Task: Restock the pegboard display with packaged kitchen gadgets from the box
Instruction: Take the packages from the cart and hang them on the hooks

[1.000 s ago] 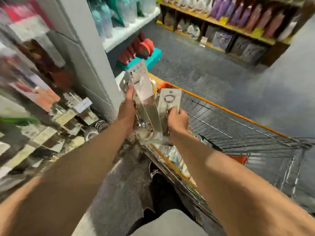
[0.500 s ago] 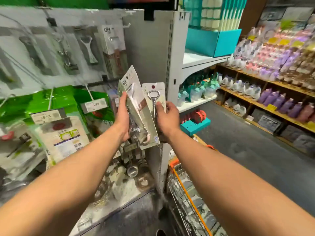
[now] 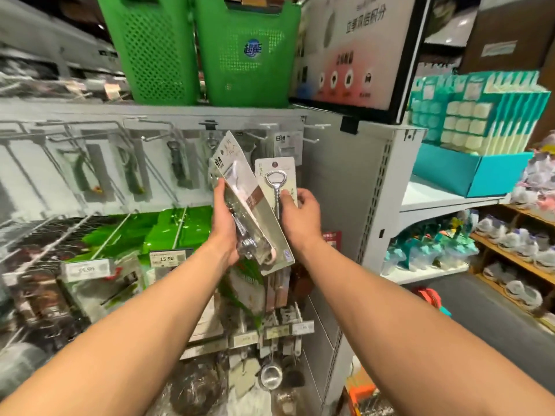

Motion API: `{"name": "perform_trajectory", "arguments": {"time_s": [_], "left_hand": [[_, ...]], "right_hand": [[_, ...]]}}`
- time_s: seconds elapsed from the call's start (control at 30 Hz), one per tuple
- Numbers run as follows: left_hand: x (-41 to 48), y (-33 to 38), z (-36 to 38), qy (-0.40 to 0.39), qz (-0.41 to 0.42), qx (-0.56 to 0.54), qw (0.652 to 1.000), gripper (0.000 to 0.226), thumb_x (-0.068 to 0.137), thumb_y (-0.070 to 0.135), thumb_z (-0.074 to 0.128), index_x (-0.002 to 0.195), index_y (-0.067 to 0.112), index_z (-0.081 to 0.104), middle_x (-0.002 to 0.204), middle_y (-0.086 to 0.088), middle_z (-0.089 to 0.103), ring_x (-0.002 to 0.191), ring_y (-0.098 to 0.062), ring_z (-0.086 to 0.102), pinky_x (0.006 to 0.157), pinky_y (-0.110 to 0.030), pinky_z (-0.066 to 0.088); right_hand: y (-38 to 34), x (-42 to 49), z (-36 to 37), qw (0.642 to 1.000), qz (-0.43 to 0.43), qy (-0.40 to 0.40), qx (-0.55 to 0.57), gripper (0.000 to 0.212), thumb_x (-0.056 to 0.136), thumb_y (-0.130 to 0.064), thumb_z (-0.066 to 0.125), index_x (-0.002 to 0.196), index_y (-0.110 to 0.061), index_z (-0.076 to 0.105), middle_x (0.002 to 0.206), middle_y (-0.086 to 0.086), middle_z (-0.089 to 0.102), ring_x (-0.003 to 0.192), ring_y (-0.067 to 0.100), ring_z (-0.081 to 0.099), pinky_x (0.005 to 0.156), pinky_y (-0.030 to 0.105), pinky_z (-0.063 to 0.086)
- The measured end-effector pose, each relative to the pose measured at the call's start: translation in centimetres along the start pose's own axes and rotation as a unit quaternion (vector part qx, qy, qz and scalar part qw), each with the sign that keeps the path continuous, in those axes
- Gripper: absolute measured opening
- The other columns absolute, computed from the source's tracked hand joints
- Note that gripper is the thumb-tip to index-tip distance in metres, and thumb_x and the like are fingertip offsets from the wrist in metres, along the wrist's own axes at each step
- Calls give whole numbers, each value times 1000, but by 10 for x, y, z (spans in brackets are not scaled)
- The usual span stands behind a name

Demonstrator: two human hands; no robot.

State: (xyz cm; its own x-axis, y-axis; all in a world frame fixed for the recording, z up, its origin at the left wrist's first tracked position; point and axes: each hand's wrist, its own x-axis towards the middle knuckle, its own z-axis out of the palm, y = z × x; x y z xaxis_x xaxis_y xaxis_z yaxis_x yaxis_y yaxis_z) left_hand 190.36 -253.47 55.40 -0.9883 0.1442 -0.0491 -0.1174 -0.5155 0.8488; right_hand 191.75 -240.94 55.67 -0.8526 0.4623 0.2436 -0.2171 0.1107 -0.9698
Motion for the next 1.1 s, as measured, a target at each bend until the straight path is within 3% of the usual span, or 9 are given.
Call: {"name": "perform_trajectory", "arguments": {"time_s": [0.17, 0.33, 0.4, 0.53, 0.6, 0.73, 0.9, 1.0, 1.1], "left_hand": [[18, 21, -12, 22, 31, -8, 999, 78, 97, 79, 32, 105, 14, 75, 85, -10, 79, 69, -23, 77, 68, -32, 58], [24, 33, -33, 61, 68, -8, 996, 73, 99, 77, 32, 100, 15, 71, 76, -5, 77, 63, -19, 75, 58, -26, 58], [26, 41, -42, 70, 89, -13, 993, 73, 98, 77, 33, 101, 16, 72, 76, -5, 76, 63, -19, 74, 62, -28, 58], [32, 53, -59, 98, 103, -7, 990, 76, 94, 82, 37, 104, 18, 77, 90, -9, 79, 75, -24, 77, 81, -39, 57], [37, 58, -65, 101, 107, -4, 989, 77, 95, 82, 36, 104, 18, 78, 94, -10, 80, 80, -26, 78, 88, -42, 58], [45, 63, -70, 107, 105, 6, 989, 76, 96, 80, 38, 108, 16, 78, 95, -12, 80, 80, -27, 78, 86, -43, 59], [55, 61, -79, 121, 89, 23, 988, 99, 73, 95, 52, 126, 15, 75, 116, -19, 77, 107, -39, 75, 104, -58, 55], [61, 60, -82, 127, 83, 36, 988, 107, 60, 98, 56, 127, 16, 74, 117, -19, 77, 106, -39, 75, 102, -57, 56], [66, 62, -84, 118, 82, 42, 989, 106, 62, 98, 56, 128, 17, 74, 117, -19, 77, 106, -39, 75, 101, -56, 57]], "right_hand": [[-10, 25, 29, 997, -19, -66, 18, 16, 102, -24, 61, 113, -13, 61, 104, 5, 72, 89, 16, 66, 76, 28, 51], [-12, 21, 61, 994, -31, -105, 2, 26, 102, -33, 58, 119, -15, 58, 121, 10, 68, 109, 21, 63, 102, 43, 51], [-13, 21, 74, 992, -31, -120, 3, 32, 102, -38, 56, 125, -14, 56, 129, 10, 65, 116, 22, 61, 105, 46, 49], [-18, 26, 88, 989, -21, -143, 14, 27, 106, -32, 54, 128, -16, 53, 121, -9, 54, 114, 9, 51, 96, 26, 39], [-19, 29, 96, 989, -34, -144, -3, 33, 106, -34, 53, 133, -16, 53, 126, -7, 56, 120, 12, 53, 99, 29, 41], [-18, 33, 111, 989, -48, -140, -17, 36, 107, -36, 50, 136, -16, 51, 138, 0, 55, 126, 18, 52, 108, 36, 41], [-17, 36, 119, 988, -47, -145, -5, 25, 107, -36, 50, 124, -18, 54, 119, -2, 62, 109, 12, 58, 99, 35, 45], [-14, 39, 122, 989, -50, -136, -2, 23, 107, -38, 49, 121, -20, 53, 114, -3, 60, 107, 14, 57, 91, 32, 41], [-12, 41, 127, 991, -55, -125, -7, 24, 106, -40, 49, 119, -21, 54, 116, -1, 62, 111, 19, 58, 96, 39, 45]]}}
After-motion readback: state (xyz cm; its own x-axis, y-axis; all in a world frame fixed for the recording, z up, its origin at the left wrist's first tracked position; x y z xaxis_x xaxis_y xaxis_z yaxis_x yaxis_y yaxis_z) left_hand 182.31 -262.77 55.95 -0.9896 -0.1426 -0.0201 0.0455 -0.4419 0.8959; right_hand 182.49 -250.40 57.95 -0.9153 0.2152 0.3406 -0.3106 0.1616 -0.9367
